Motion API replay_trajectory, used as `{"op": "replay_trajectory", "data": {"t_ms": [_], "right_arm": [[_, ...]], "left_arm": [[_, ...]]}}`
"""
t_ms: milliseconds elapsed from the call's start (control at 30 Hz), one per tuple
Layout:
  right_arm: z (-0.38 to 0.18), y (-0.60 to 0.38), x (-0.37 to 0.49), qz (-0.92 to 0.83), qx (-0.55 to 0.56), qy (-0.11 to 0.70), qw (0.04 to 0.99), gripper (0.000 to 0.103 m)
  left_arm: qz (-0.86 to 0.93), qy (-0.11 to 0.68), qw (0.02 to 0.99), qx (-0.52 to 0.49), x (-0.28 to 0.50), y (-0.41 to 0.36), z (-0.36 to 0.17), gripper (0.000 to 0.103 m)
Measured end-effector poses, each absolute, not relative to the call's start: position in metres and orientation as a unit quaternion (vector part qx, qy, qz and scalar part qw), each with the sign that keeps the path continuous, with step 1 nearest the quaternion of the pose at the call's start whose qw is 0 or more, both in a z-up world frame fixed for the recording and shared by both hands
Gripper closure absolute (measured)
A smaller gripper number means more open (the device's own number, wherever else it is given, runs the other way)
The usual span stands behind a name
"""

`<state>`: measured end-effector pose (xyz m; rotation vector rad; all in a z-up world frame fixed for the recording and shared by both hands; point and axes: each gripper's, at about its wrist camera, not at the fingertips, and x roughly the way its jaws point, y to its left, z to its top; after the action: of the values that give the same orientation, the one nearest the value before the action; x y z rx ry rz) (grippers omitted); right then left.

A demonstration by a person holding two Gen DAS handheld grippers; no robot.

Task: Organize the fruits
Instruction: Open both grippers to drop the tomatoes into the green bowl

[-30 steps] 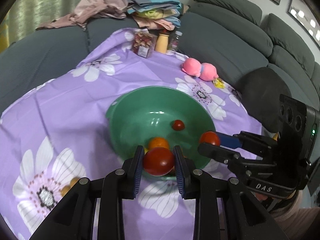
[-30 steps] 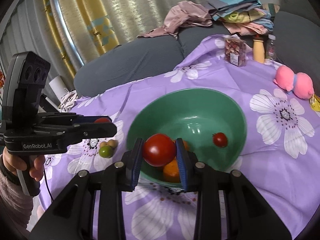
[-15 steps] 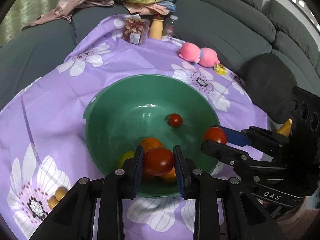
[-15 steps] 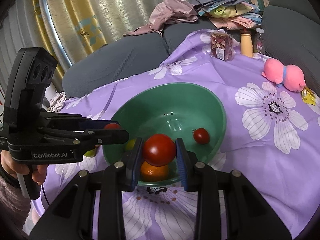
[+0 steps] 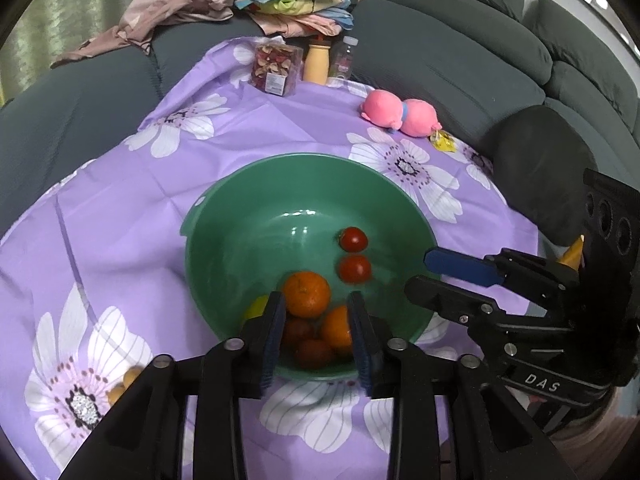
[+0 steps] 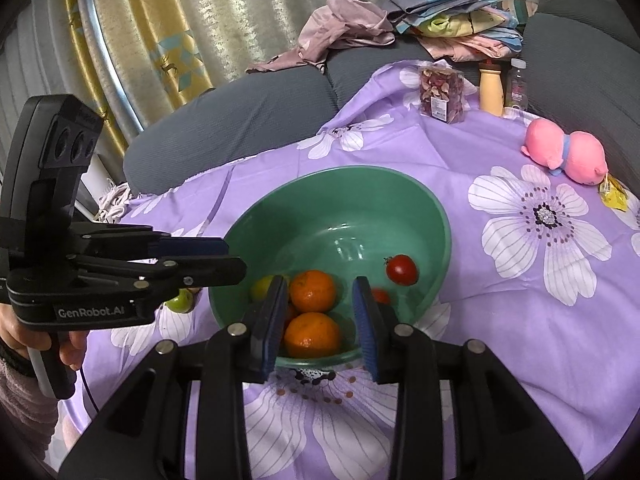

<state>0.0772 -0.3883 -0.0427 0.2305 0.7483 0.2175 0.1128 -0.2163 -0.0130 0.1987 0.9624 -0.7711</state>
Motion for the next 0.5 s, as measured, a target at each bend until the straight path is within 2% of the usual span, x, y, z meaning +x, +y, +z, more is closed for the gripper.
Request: {"op": "replay_trajectory", "data": {"t_ms": [33, 67, 200, 267, 333, 400, 500], "right_arm": [[-0.042, -0.389, 0.076, 0.104, 0.113, 0.364, 0.919, 0.063], [-0.041, -0.388, 0.075, 0.103, 0.113, 0.364, 0.919, 0.06], [-0.039, -0.389, 0.07, 0.099, 0.118, 0.362, 0.919, 0.049], [-0.038, -0.39, 0.069, 0.097, 0.123, 0.361, 0.919, 0.047], [-0.037, -0.39, 0.067, 0.094, 0.126, 0.36, 0.92, 0.045], [-0.037, -0.39, 0.066, 0.093, 0.129, 0.359, 0.92, 0.04], [-0.035, -0.388, 0.063, 0.093, 0.132, 0.359, 0.919, 0.039]], "left_arm": [[-0.359, 0.449, 0.813, 0.093, 0.112, -0.214, -0.012, 0.054], [-0.357, 0.448, 0.814, 0.093, 0.111, -0.212, -0.011, 0.051], [-0.342, 0.448, 0.821, 0.089, 0.105, -0.199, -0.009, 0.045], [-0.33, 0.448, 0.826, 0.088, 0.103, -0.191, -0.009, 0.036], [-0.315, 0.449, 0.832, 0.084, 0.101, -0.182, -0.009, 0.023], [-0.299, 0.453, 0.836, 0.079, 0.098, -0.171, -0.012, 0.022], [-0.278, 0.465, 0.837, 0.072, 0.094, -0.157, -0.019, 0.022]]}}
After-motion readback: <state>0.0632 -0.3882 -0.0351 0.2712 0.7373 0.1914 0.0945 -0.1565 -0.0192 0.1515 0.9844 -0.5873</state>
